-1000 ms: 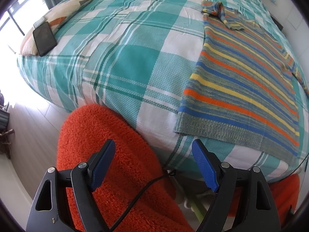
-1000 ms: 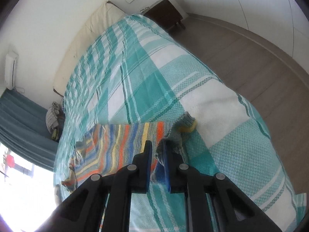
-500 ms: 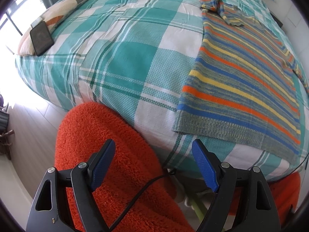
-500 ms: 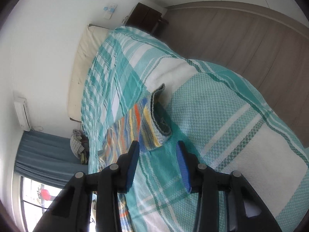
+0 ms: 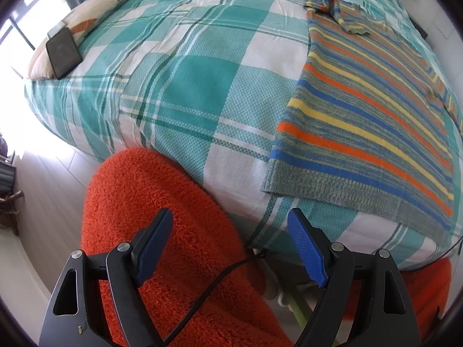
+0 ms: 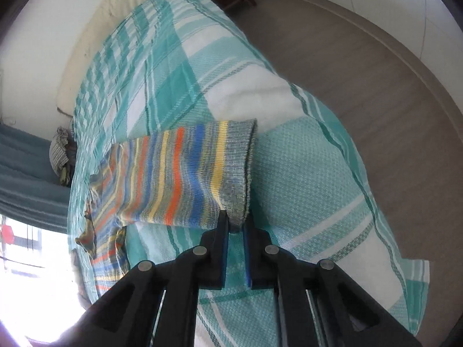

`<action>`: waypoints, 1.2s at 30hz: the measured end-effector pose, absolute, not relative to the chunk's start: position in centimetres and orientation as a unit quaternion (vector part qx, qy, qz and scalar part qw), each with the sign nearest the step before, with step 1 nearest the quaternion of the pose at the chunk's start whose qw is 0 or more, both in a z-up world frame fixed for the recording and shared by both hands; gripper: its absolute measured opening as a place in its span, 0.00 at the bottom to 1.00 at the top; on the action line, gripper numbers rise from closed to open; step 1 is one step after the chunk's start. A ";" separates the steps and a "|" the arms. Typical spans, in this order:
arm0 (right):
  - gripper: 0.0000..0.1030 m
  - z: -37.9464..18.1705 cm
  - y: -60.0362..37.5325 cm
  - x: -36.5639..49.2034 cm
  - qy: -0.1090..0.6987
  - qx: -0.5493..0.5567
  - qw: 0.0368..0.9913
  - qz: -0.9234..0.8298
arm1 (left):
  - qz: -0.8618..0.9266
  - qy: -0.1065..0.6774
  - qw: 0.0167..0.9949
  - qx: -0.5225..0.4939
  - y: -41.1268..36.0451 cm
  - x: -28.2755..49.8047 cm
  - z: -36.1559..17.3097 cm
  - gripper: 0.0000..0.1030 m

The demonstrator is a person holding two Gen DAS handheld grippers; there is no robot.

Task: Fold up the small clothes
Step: 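Open the right tool and lift it off the folded sleeve, then move the left tool to the other sleeve cuff of the sweater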

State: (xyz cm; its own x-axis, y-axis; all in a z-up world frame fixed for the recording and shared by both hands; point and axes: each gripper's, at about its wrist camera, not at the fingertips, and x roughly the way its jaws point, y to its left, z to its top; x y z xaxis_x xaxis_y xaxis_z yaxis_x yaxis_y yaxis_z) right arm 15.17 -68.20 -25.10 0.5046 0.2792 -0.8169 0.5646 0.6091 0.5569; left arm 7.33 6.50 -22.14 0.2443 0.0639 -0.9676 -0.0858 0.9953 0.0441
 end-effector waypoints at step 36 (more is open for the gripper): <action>0.87 -6.4 -39.1 -4.3 0.322 0.228 0.905 -0.158 | -0.154 0.558 0.815 -0.021 3.0 2.6 -15.3 0.94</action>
State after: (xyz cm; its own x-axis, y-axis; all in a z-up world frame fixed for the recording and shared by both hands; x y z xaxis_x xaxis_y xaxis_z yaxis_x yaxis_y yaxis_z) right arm -4.32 -39.07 -6.44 0.7423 -0.1394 -0.6554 0.4336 0.8457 0.3112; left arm 2.65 3.01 -15.27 0.3296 -0.2746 -0.9033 0.2283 0.9516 -0.2059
